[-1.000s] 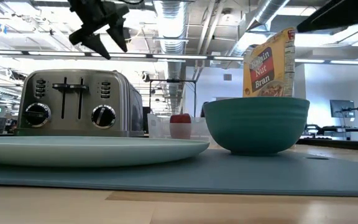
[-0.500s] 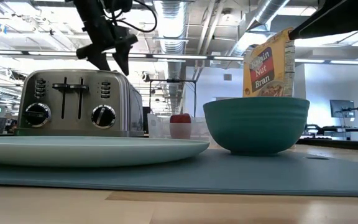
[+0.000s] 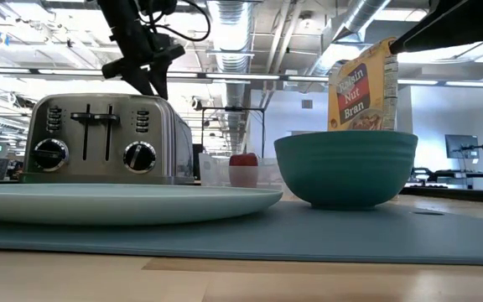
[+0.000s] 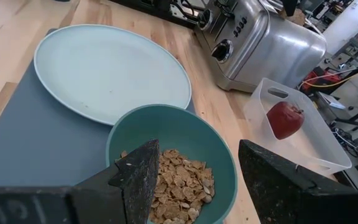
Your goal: Arrange a breakfast setting
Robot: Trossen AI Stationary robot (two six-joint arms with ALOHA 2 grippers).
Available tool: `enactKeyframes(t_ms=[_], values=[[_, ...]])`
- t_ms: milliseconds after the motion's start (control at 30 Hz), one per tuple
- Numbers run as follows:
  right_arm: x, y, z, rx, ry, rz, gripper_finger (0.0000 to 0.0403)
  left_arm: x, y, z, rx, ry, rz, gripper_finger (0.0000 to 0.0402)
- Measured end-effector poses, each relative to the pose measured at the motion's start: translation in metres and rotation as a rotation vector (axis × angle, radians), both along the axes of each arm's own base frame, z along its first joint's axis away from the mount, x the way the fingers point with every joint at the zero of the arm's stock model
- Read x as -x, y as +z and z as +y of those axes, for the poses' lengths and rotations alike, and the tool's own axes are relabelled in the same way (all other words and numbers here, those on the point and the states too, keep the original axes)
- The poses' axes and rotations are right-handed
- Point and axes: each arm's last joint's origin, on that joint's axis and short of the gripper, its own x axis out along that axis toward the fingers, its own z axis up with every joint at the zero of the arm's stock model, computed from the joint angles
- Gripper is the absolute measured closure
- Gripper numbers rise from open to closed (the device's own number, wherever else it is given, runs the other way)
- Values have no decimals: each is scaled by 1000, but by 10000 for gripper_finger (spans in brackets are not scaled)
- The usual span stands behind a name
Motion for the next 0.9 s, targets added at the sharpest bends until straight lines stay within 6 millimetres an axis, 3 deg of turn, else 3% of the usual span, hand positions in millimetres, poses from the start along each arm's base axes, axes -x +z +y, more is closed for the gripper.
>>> enactKeyframes(t_ms=[600,900], values=[[0,0,0,-22,-9,-8,154,-4,-9,3,-15,27,49,287],[0,0,0,-23,-8,-9,154,-8,-6,3,-57,11,44,379]])
